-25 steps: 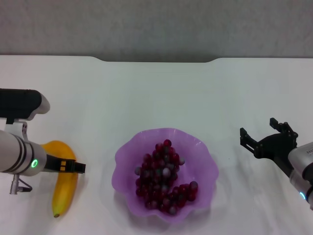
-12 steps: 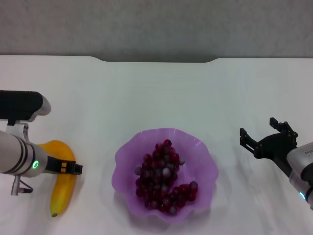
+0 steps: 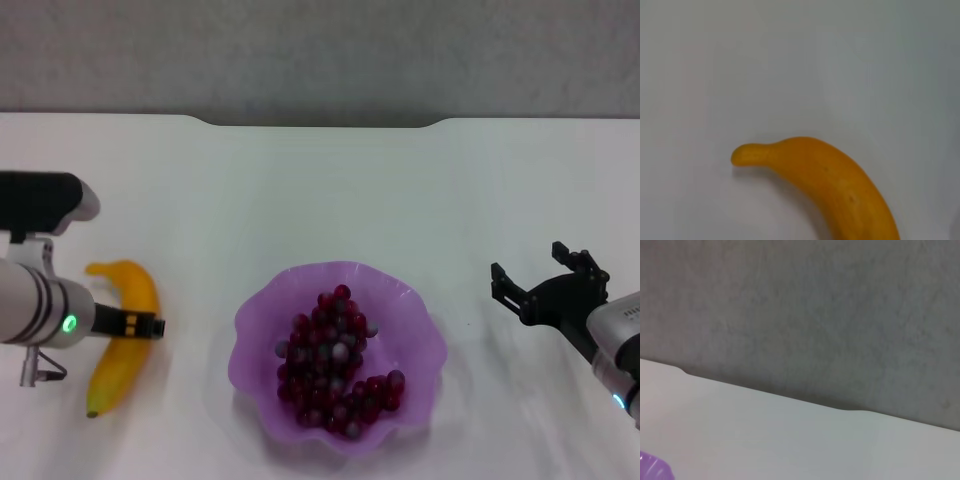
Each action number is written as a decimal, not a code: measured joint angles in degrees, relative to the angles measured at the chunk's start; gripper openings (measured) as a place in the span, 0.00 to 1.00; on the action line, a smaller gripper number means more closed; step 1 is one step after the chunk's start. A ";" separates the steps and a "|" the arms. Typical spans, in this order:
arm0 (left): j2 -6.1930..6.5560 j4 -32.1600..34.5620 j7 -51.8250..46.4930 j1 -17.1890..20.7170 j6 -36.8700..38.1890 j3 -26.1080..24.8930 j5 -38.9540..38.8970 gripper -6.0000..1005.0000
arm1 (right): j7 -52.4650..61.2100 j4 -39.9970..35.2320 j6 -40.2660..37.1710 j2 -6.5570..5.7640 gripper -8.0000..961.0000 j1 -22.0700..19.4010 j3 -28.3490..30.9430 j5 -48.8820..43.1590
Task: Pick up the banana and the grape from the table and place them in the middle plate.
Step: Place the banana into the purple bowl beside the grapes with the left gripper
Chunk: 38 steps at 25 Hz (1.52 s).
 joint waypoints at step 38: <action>-0.21 -2.55 29.14 5.45 1.66 5.29 -54.64 0.55 | -0.01 -0.64 -0.02 -0.01 0.94 0.72 0.05 -0.18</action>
